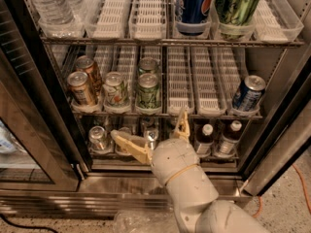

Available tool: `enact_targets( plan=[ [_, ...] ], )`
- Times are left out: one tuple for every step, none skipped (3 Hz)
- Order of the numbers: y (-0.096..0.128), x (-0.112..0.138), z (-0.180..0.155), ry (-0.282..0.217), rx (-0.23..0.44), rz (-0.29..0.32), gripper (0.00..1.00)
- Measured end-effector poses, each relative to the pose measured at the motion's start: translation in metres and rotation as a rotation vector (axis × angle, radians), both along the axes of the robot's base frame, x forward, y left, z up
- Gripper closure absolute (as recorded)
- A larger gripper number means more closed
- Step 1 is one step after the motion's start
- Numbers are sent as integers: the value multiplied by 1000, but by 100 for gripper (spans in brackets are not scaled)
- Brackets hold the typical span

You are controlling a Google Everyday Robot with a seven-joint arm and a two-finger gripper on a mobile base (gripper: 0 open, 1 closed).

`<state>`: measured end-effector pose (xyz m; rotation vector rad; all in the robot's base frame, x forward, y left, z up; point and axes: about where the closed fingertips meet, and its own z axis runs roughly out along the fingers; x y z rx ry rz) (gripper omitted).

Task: Pick 7up can from middle shelf of fridge

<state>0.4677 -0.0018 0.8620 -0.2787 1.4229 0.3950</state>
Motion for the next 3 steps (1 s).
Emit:
enact_targets(
  plan=[
    [32, -8, -2, -34, 2, 53, 0],
    [63, -15, -3, -60, 5, 80, 0],
    [78, -11, -12, -48, -7, 65, 0]
  ],
)
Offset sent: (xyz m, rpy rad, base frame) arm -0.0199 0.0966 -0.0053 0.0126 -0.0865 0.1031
